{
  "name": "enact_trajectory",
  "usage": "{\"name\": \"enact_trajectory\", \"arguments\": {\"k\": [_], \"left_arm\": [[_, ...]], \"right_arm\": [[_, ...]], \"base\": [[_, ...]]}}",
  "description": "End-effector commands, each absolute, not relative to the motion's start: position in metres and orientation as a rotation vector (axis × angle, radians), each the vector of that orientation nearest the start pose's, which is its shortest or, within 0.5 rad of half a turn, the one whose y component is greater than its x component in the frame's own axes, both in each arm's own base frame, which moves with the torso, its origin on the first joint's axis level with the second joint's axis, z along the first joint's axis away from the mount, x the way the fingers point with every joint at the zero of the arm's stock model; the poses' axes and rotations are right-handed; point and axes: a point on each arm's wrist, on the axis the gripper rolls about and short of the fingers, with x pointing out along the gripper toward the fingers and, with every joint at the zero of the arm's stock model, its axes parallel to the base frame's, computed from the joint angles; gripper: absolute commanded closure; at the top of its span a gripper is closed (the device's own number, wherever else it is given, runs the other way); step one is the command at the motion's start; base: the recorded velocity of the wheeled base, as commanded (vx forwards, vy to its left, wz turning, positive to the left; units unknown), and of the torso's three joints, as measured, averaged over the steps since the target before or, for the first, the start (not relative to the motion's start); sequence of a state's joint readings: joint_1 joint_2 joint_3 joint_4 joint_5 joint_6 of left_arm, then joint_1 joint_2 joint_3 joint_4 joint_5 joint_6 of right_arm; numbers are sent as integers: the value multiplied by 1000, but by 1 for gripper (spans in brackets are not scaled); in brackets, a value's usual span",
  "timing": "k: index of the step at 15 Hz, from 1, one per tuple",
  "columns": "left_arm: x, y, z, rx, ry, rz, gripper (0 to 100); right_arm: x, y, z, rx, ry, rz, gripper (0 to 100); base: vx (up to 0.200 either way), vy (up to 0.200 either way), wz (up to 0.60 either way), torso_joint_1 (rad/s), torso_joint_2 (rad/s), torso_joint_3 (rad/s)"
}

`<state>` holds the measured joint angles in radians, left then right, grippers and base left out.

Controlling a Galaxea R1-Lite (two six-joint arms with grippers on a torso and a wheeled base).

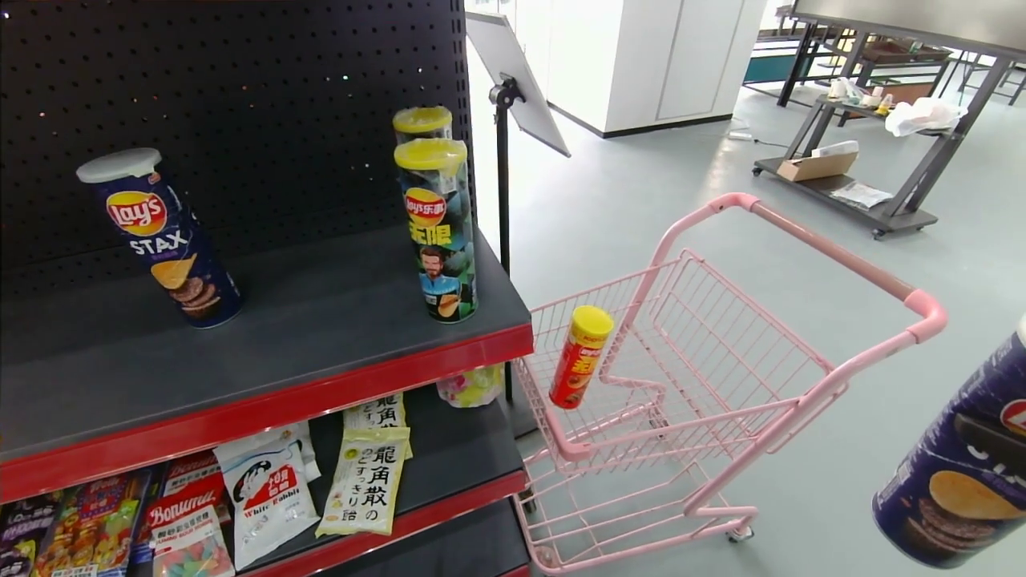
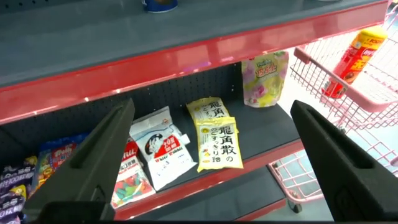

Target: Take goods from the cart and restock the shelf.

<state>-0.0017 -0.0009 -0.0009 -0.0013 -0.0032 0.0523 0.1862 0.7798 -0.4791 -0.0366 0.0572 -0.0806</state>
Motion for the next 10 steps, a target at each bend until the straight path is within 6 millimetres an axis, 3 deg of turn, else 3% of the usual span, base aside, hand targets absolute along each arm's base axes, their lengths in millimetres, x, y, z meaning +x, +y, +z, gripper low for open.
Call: {"name": "enact_trajectory", "arguments": {"k": [1, 4, 10], "left_arm": [[-23, 0, 76, 52, -3, -3, 0], [-23, 0, 76, 41, -2, -2, 0], [-23, 0, 76, 21, -2, 0, 0]], "right_arm": [[77, 16, 203, -99, 271, 257, 100], [80, 16, 202, -112, 283, 254, 100], [79, 19, 198, -110, 295, 320, 100]], "base": [[0, 0, 0, 183, -403, -232], [0, 0, 0, 100, -230, -119], [0, 0, 600, 10, -10, -6]]}}
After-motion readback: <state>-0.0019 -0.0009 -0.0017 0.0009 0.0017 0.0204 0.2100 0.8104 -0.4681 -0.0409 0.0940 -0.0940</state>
